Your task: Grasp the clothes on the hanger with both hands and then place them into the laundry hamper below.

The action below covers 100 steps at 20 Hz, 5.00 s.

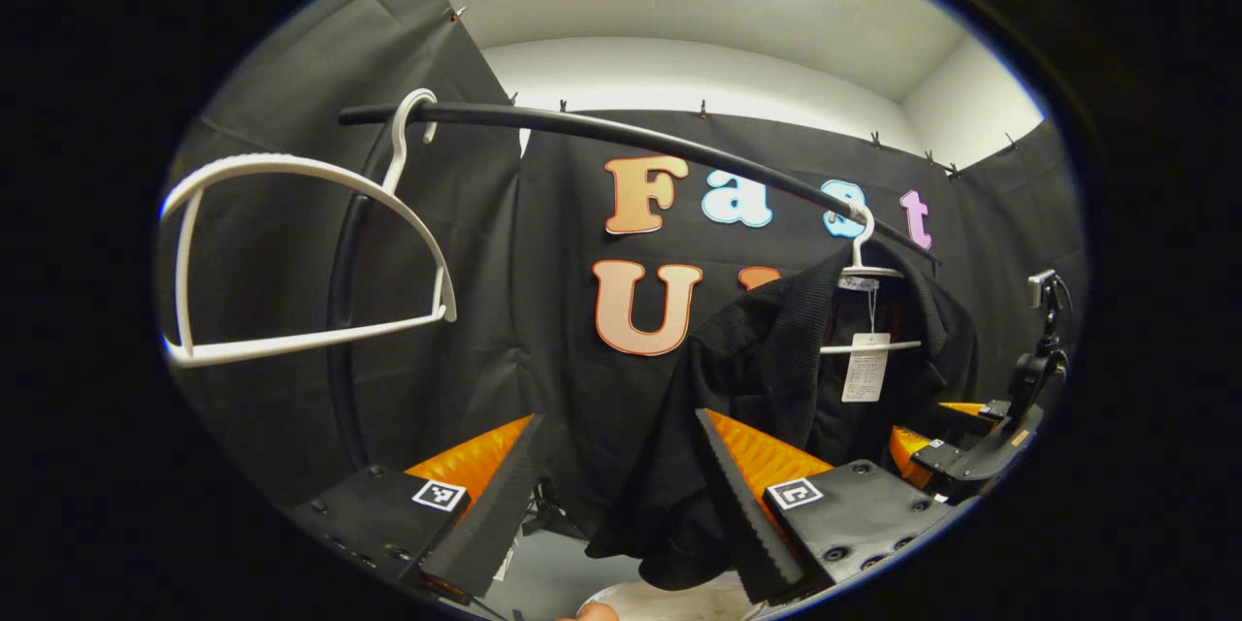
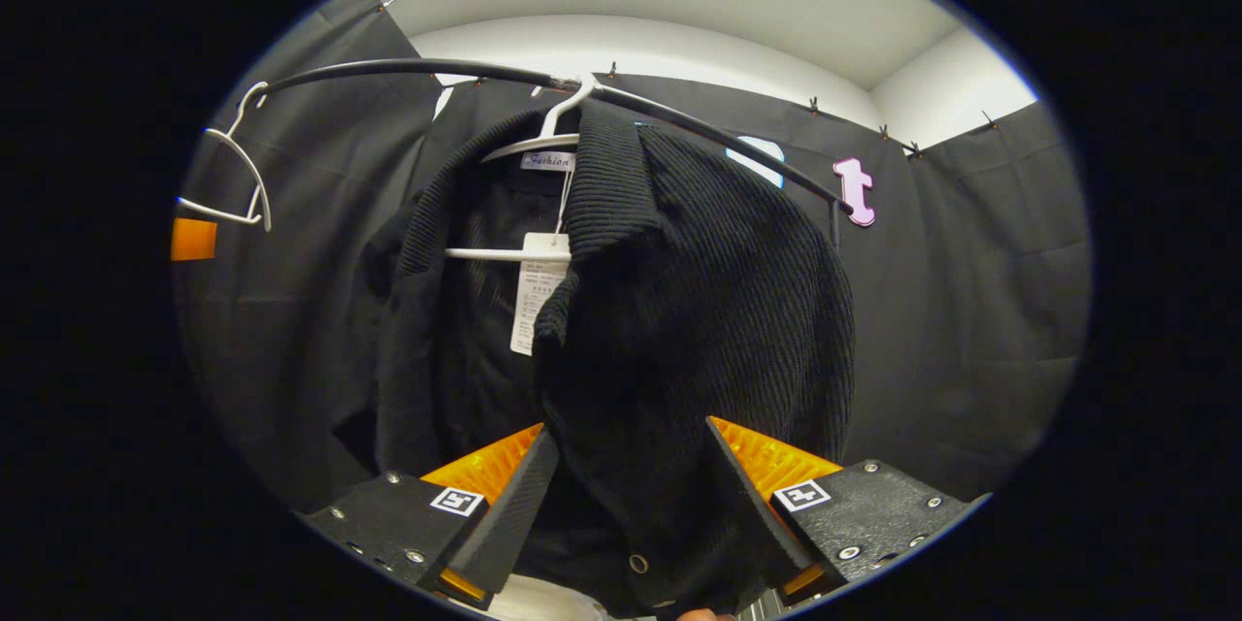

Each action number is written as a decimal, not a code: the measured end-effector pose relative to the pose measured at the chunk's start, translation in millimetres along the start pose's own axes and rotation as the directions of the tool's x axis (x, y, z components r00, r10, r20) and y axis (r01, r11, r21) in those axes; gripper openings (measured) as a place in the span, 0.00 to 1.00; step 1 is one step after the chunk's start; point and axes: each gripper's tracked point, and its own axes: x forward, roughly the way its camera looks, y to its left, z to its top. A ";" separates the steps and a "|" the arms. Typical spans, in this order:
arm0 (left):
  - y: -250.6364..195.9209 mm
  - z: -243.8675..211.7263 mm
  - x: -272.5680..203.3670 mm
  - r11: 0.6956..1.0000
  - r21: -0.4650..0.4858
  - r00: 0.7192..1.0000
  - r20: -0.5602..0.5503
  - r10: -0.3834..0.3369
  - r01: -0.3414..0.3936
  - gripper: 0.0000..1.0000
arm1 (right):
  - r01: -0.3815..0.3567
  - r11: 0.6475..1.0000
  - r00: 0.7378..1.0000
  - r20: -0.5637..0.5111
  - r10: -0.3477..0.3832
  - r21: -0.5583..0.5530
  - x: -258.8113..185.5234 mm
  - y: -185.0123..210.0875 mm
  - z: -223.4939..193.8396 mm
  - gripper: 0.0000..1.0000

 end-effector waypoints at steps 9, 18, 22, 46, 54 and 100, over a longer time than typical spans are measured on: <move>-18.9 -10.4 7.9 1.000 0.007 1.000 -0.015 -0.024 0.024 0.94 | 0.050 0.996 0.999 -0.006 -0.050 0.077 28.3 -28.3 4.0 0.93; -83.6 -26.4 18.5 0.995 0.018 0.994 -0.026 -0.102 0.103 0.94 | -0.029 0.994 1.000 0.009 0.028 0.102 46.3 -31.1 2.2 0.64; -111.9 -48.2 38.9 0.991 0.036 0.991 -0.043 -0.128 0.129 0.94 | -0.069 0.987 0.998 0.010 0.068 0.144 48.1 -30.5 2.9 0.31; -173.5 -104.5 117.5 0.980 -0.017 0.970 -0.140 -0.199 0.199 0.47 | -0.138 0.987 0.976 0.183 0.121 0.083 -34.1 -95.3 82.2 0.00; -162.2 -86.8 107.9 0.972 0.046 0.963 -0.149 -0.223 0.232 0.08 | -0.046 0.995 0.976 0.215 0.026 0.087 -35.8 -158.7 131.4 0.00; 3.1 -183.6 69.6 0.998 0.044 0.951 -0.304 0.060 -0.049 0.08 | -0.214 0.956 0.964 -0.116 0.240 0.199 17.9 -2.0 -133.9 0.00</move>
